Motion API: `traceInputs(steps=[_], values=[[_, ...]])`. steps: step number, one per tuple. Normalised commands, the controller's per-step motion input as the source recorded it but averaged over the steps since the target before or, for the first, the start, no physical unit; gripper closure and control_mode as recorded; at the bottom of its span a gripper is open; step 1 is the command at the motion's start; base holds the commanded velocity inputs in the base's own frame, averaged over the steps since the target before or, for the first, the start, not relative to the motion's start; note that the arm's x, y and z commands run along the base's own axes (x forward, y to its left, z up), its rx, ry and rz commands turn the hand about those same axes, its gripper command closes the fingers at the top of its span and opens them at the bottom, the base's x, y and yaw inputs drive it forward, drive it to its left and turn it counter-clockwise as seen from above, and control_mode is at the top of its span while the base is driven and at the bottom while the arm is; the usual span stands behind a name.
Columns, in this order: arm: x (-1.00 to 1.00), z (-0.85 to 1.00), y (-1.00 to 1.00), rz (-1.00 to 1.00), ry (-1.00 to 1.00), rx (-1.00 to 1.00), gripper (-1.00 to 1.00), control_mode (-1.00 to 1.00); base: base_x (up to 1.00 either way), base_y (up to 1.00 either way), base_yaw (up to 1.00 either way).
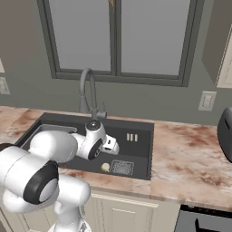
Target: Pick up the dish brush and sponge from the sink, and place them back in the cabinet, and close the cabinet door.
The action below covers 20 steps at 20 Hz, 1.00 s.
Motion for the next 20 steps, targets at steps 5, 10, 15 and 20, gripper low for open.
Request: traceInputs(steps=[5, 10, 15, 20], values=[[0.07, -0.16, 0.0, 0.0, 0.0, 0.0, -1.0, -1.0, 0.0, 0.0, 0.0], [0.07, -0.2, 0.0, 0.0, 0.0, 0.0, -1.0, -1.0, 0.0, 0.0, 0.0], [0.05, -0.22, 0.0, 0.0, 0.0, 0.0, -1.0, -1.0, 0.0, 0.0, 0.0], [0.06, -0.22, 0.0, 0.0, 0.0, 0.0, -1.0, -1.0, 0.0, 0.0, 0.0]])
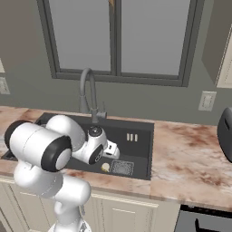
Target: Pick up the dish brush and sponge from the sink, and place them back in the cabinet, and close the cabinet door.
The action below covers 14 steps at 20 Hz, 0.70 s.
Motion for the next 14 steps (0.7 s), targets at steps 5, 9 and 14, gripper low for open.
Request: traceInputs(steps=[5, 9, 14], values=[[0.05, -0.21, 0.0, 0.0, 0.0, 0.0, -1.0, -1.0, 0.0, 0.0, 0.0], [0.04, -0.17, 0.0, 0.0, 0.0, 0.0, -1.0, -1.0, 0.0, 0.0, 0.0], [0.02, -0.14, 0.0, 0.0, 0.0, 0.0, -1.0, -1.0, 0.0, 0.0, 0.0]])
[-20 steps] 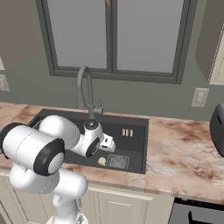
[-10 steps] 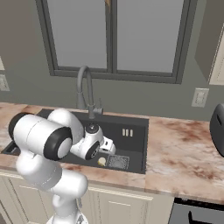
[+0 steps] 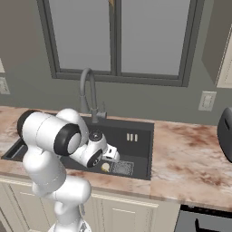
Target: Pick up the dish brush and sponge from the sink, and place them back in the cabinet, and close the cabinet door.
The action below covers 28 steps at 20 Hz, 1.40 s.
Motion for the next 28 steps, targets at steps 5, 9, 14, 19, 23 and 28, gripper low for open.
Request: traceInputs(steps=[5, 9, 14, 19, 23, 28], values=[[0.03, -0.18, 0.0, 0.0, 0.01, 0.0, -1.0, -1.0, 0.0, 0.0, 0.0], [0.1, -0.18, 0.0, 0.0, 0.01, 0.0, -1.0, -1.0, 0.0, 0.0, 0.0], [0.09, -0.21, 0.0, 0.0, 0.0, 0.0, -1.0, -1.0, 0.0, 0.0, 0.0], [0.08, -0.22, 0.0, 0.0, 0.0, 0.0, -1.0, -1.0, 0.0, 0.0, 0.0], [0.06, -0.26, 0.0, 0.0, 0.0, 0.0, -1.0, -1.0, 0.0, 0.0, 0.0], [0.01, -0.32, -0.03, 0.01, 0.0, 0.0, -1.0, -1.0, 0.0, 0.0, 0.0]])
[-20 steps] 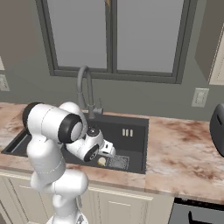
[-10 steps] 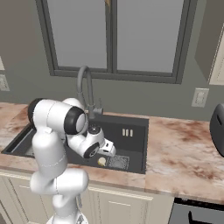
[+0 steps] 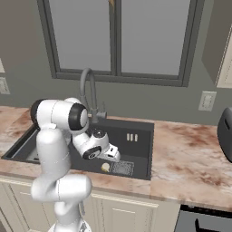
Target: Pick up the dish brush and sponge from the sink, and place them back in the cabinet, and close the cabinet door.
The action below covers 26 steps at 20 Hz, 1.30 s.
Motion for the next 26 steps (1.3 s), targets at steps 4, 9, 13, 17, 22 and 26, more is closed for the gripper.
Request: traceInputs(steps=[4, 9, 13, 17, 22, 26], values=[[0.0, -0.25, -0.06, 0.02, 0.0, 0.0, -1.0, -1.0, 0.0, 0.0, 0.0], [0.0, -0.25, -0.07, 0.03, 0.0, 0.0, -1.0, -1.0, 0.0, 0.0, 0.0], [0.0, -0.3, -0.01, 0.03, 0.0, 0.0, -1.0, -1.0, 0.0, 0.0, 0.0], [0.0, -0.32, 0.0, 0.0, 0.0, 0.0, -1.0, -1.0, 0.0, 0.0, 0.0], [0.0, -0.31, 0.0, 0.0, 0.0, 0.0, -1.0, -1.0, 0.0, 0.0, 0.0], [0.0, -0.25, 0.0, 0.0, 0.0, 0.0, -1.0, -1.0, 0.0, 0.0, 0.0]])
